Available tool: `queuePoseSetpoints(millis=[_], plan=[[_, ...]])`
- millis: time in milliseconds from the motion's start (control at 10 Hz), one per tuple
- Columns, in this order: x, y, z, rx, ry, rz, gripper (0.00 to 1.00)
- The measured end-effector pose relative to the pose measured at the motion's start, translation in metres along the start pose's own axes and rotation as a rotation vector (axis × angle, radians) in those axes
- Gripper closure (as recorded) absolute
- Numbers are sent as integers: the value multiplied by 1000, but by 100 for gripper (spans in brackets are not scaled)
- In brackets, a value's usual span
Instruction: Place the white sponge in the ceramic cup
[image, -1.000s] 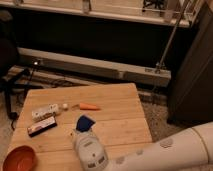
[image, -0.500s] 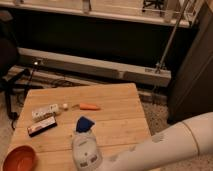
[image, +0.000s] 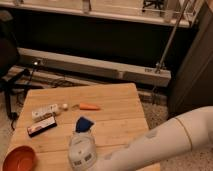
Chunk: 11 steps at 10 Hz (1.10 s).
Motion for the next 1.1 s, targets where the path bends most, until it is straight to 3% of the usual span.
queuePoseSetpoints(millis=[1100], plan=[[-2, 3, 14, -46, -44, -26, 100]])
